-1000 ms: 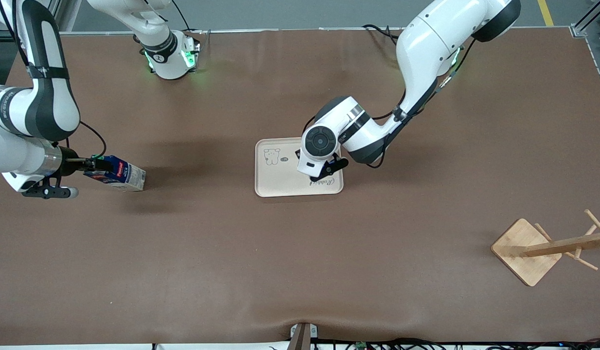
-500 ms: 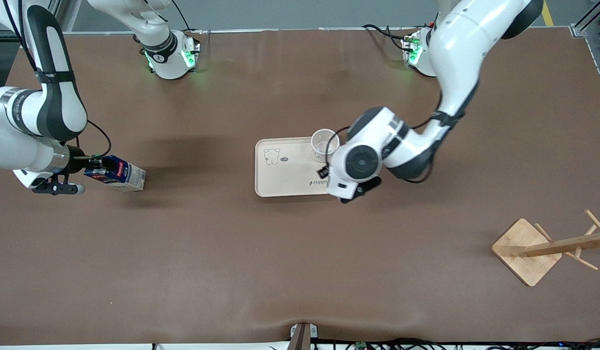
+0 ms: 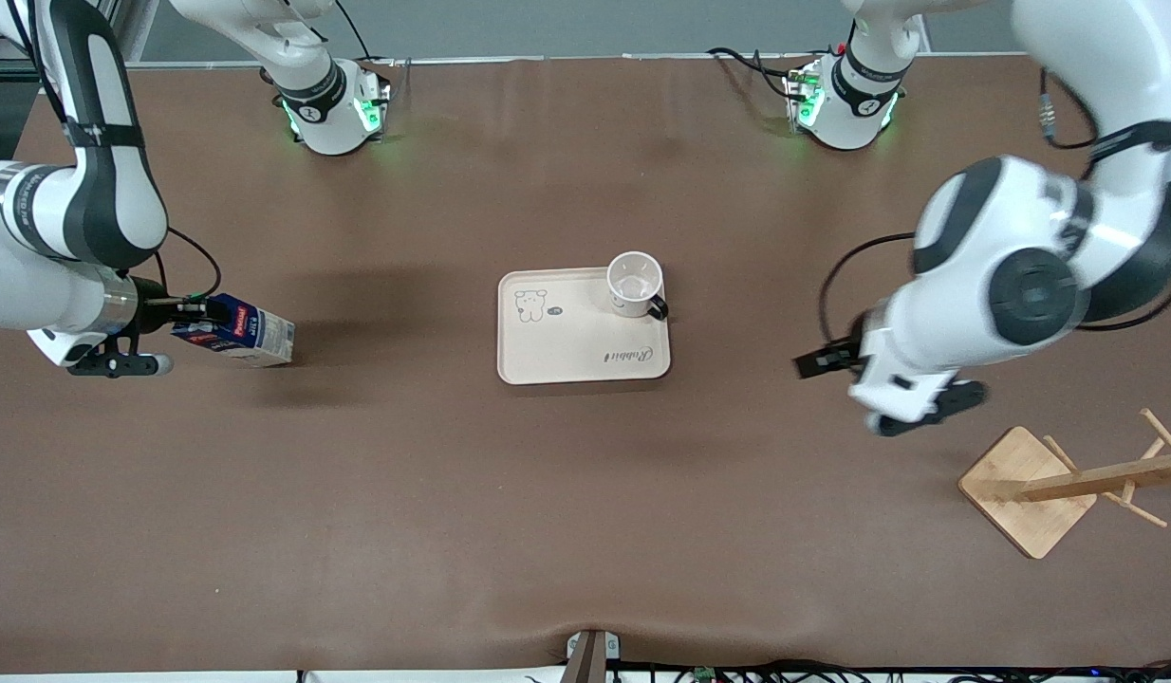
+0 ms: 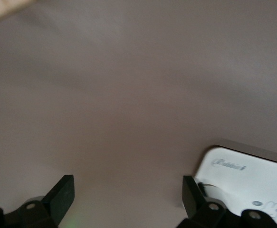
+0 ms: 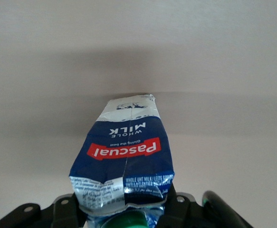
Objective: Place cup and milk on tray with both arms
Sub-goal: 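Withdraw the left gripper while the right gripper carries the milk over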
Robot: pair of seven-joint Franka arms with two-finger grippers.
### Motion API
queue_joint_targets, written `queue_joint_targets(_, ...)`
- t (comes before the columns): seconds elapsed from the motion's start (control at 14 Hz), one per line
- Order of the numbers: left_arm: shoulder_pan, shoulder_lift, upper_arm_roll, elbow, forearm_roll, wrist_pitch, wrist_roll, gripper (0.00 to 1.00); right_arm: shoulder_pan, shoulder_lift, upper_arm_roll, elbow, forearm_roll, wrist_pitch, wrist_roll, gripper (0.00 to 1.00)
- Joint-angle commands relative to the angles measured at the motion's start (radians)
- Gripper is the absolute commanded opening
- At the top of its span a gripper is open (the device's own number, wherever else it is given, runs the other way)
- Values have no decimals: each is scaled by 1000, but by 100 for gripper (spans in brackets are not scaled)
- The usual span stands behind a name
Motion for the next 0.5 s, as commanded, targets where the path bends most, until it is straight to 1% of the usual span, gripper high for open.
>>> queue_joint_targets(0.0, 65, -76, -4, -25, 35, -40, 120, 100, 76, -10, -3, 91, 32, -97, -5, 2)
queue_joint_targets(0.07, 91, -104, -7, -25, 53, -48, 163, 100, 105, -10, -3, 116, 34, -116, 0, 2)
queue_joint_targets(0.21, 146, -140, -15, -24, 53, -76, 218, 100, 174, -7, -3, 156, 52, -130, 43, 6)
queue_joint_targets(0.36, 160, -211, -8, -24, 52, -80, 232, 100, 262, 8, -3, 199, 60, -130, 104, 8)
queue_joint_targets(0.43, 166, -226, -10, -24, 52, -82, 244, 100, 311, 24, -1, 216, 63, -128, 165, 8)
